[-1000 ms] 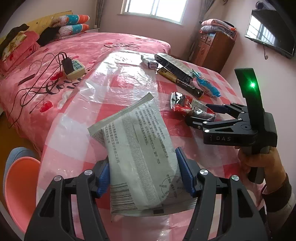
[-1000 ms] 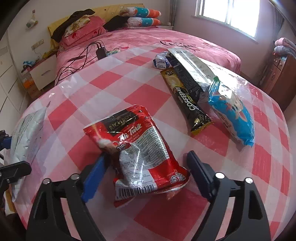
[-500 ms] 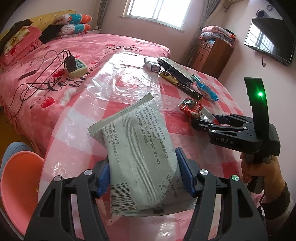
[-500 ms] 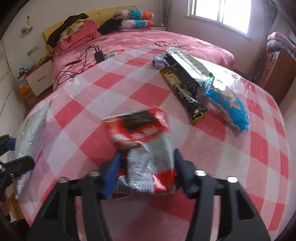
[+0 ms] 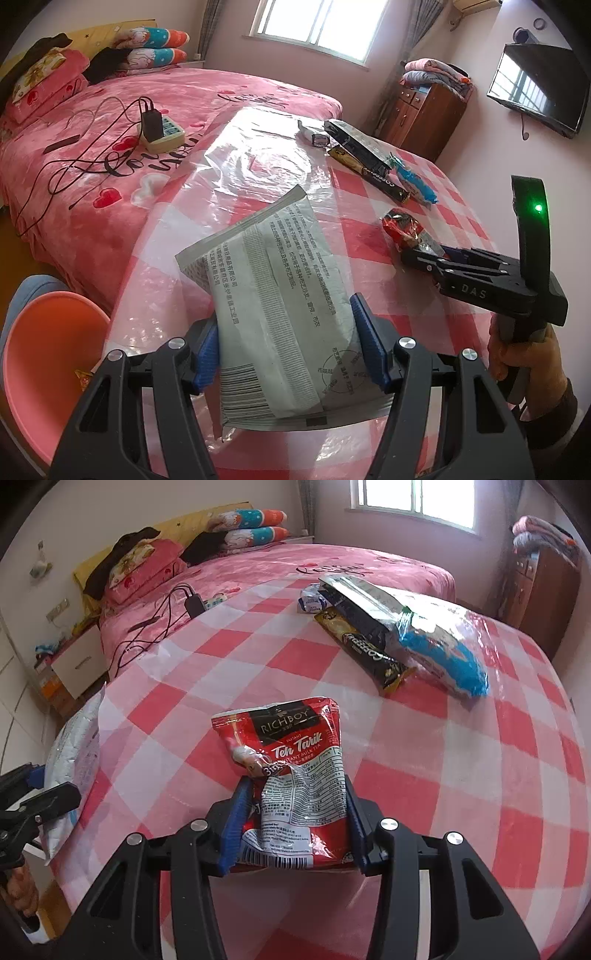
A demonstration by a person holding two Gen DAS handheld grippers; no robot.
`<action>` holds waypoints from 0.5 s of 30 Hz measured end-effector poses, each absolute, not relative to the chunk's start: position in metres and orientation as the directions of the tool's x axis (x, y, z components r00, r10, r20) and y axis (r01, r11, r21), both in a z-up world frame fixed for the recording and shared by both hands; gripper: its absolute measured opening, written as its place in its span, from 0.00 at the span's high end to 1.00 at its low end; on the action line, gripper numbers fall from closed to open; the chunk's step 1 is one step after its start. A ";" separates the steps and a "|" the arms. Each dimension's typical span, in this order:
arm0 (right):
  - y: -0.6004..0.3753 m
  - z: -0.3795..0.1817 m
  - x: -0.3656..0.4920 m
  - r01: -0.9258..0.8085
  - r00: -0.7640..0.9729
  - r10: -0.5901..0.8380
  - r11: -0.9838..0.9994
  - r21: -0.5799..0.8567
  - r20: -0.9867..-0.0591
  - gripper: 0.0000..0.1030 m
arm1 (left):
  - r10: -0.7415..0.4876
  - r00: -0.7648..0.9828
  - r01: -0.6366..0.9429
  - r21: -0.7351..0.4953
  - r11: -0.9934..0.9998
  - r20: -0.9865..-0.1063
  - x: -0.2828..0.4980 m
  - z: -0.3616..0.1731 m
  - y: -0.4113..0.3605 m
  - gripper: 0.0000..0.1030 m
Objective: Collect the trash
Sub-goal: 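Carry both items over the pink bucket and open both tools to drop them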
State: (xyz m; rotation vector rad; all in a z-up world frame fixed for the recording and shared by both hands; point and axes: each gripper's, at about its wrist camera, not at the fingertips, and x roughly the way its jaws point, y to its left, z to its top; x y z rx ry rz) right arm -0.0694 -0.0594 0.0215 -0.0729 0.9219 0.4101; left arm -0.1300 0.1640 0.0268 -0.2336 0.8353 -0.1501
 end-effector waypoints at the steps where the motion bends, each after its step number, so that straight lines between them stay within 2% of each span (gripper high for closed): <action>1: -0.059 0.022 -0.071 -0.373 0.532 0.317 0.920 0.119 -0.786 0.53 | -0.224 0.663 0.040 -0.265 0.963 -0.714 -0.131 0.027 0.165 0.37; 15: -0.033 0.045 -0.097 -0.416 0.495 0.436 0.878 0.236 -0.751 0.53 | -0.223 0.686 0.020 -0.287 0.958 -0.693 -0.148 0.030 0.191 0.37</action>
